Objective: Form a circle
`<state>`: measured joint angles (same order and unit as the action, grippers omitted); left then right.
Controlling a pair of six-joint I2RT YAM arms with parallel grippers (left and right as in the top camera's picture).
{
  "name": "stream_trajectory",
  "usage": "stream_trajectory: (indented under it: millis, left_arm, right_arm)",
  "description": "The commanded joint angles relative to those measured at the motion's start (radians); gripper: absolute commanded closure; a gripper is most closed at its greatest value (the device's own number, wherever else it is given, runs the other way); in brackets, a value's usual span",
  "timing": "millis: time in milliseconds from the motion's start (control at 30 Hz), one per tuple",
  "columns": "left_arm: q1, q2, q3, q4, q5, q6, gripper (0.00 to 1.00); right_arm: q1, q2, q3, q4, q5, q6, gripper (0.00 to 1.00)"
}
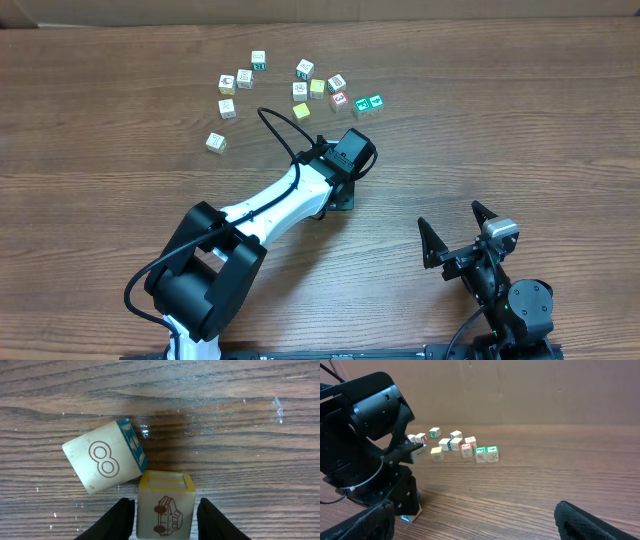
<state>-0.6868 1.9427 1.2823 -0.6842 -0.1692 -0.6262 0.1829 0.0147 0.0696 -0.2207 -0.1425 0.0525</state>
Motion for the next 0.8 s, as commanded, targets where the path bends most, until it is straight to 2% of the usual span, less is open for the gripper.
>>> stream_trajectory:
  millis: [0, 200, 333, 500, 633, 767]
  left_arm:
    - [0.006, 0.015, -0.006, 0.0, -0.011, -0.009, 0.59]
    - [0.006, 0.012, -0.005, -0.026, 0.01, -0.01, 0.51]
    - [0.006, 0.011, -0.003, -0.051, 0.033, -0.01, 0.5]
    - [0.006, 0.009, 0.022, -0.164, 0.088, -0.039, 0.59]
    - [0.002, -0.027, 0.086, -0.286, 0.109, -0.068, 0.72]
    - [-0.016, -0.134, 0.186, -0.343, 0.088, -0.042, 0.73]
  right_arm:
    - [-0.008, -0.012, -0.003, 0.006, -0.001, 0.004, 0.0]
    - [-0.008, -0.012, -0.003, 0.006, -0.001, 0.004, 0.0]
    - [-0.008, -0.012, -0.003, 0.006, -0.001, 0.004, 0.0]
    - [-0.008, -0.012, -0.003, 0.006, -0.001, 0.004, 0.0]
    - [-0.008, -0.012, -0.003, 0.006, -0.001, 0.004, 0.0]
    - [-0.008, -0.012, -0.003, 0.006, -0.001, 0.004, 0.0]
